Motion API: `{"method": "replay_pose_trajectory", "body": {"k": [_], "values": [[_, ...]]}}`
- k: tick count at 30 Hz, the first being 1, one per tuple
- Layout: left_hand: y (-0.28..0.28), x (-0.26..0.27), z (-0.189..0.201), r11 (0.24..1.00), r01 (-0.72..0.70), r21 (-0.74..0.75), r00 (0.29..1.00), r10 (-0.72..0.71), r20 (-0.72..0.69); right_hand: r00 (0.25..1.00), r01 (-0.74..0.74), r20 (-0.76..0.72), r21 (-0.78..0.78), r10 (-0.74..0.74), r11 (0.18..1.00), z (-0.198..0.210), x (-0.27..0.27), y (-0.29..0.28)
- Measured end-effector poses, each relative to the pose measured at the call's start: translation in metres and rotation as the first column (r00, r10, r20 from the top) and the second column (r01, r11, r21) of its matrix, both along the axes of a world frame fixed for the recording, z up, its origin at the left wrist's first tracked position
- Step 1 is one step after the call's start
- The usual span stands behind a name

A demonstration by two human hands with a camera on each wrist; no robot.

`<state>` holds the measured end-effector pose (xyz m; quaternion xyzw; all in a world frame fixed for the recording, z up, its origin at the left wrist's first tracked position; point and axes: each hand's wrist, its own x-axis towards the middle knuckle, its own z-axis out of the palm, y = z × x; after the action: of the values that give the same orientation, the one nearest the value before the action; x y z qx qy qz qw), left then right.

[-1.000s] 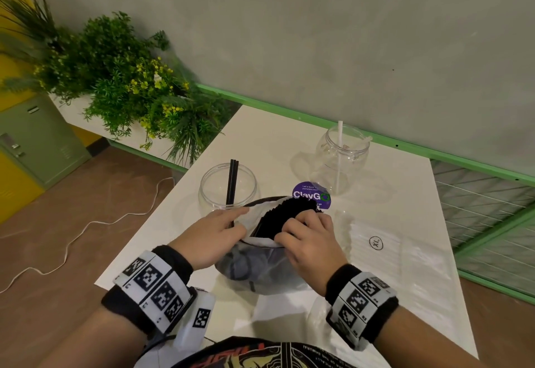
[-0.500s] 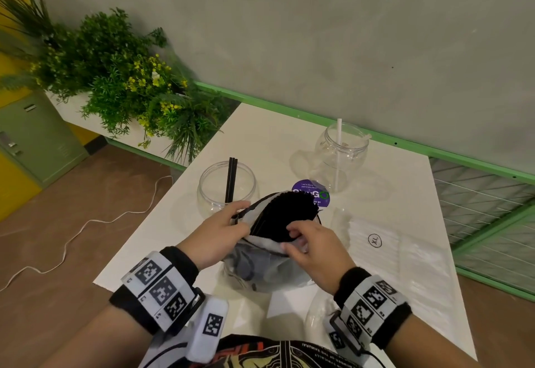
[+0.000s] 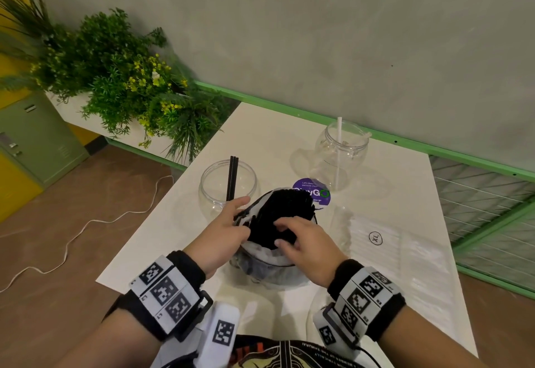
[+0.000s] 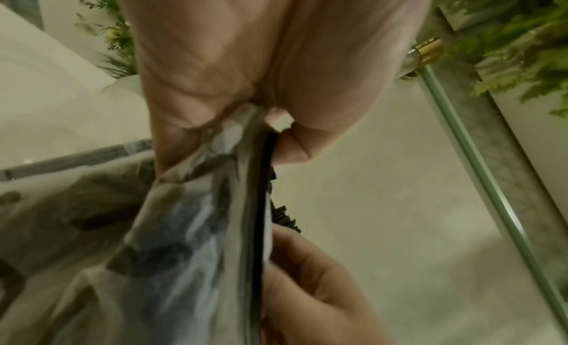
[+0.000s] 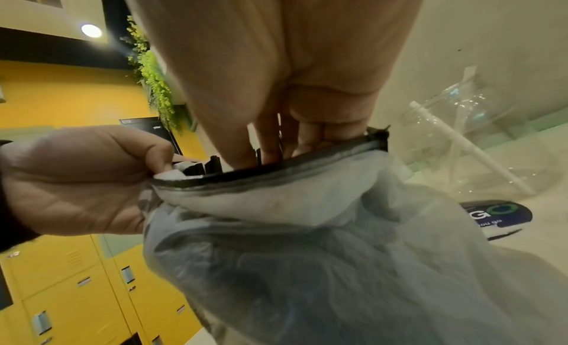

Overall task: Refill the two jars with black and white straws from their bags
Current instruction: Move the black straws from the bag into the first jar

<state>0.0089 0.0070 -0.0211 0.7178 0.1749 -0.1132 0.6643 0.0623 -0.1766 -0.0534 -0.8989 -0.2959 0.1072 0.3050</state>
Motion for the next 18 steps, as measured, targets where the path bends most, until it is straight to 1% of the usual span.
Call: {"method": "replay_pose_trajectory", "body": {"k": [2, 4, 6, 7, 9, 12, 15, 16, 18], "values": [[-0.001, 0.000, 0.001, 0.997, 0.058, 0.059, 0.998, -0.060, 0.033, 0.998, -0.056, -0.026, -0.097, 0.053, 0.994, -0.002, 0.001, 0.004], [-0.003, 0.001, 0.003, 0.976, 0.129, 0.175, 0.987, -0.143, 0.069, 0.993, -0.115, -0.031, -0.202, 0.111, 0.973, -0.005, 0.001, 0.010], [-0.003, 0.002, 0.002, 0.930, 0.176, 0.323, 0.973, -0.213, 0.084, 0.989, -0.139, 0.018, -0.278, 0.150, 0.950, -0.006, 0.000, 0.014], [-0.003, 0.003, 0.002, 0.897, 0.180, 0.403, 0.968, -0.234, 0.088, 0.986, -0.138, 0.051, -0.288, 0.159, 0.948, -0.005, 0.000, 0.014], [-0.001, 0.003, 0.001, 0.839, 0.160, 0.520, 0.966, -0.241, 0.091, 0.983, -0.127, 0.101, -0.242, 0.155, 0.962, -0.003, 0.001, 0.011], [0.003, 0.005, -0.001, 0.808, 0.143, 0.572, 0.970, -0.229, 0.082, 0.974, -0.082, 0.206, -0.071, 0.095, 0.994, 0.001, 0.003, -0.002], [0.006, 0.006, -0.002, 0.802, 0.142, 0.580, 0.972, -0.223, 0.070, 0.913, -0.024, 0.408, 0.116, -0.025, 0.993, 0.004, 0.004, -0.014], [0.006, 0.007, -0.003, 0.803, 0.143, 0.578, 0.971, -0.225, 0.074, 0.888, -0.001, 0.454, 0.152, -0.069, 0.988, 0.005, 0.005, -0.017], [0.005, 0.007, -0.003, 0.806, 0.142, 0.575, 0.970, -0.229, 0.080, 0.846, 0.056, 0.518, 0.158, -0.131, 0.986, 0.006, 0.008, -0.023]]}}
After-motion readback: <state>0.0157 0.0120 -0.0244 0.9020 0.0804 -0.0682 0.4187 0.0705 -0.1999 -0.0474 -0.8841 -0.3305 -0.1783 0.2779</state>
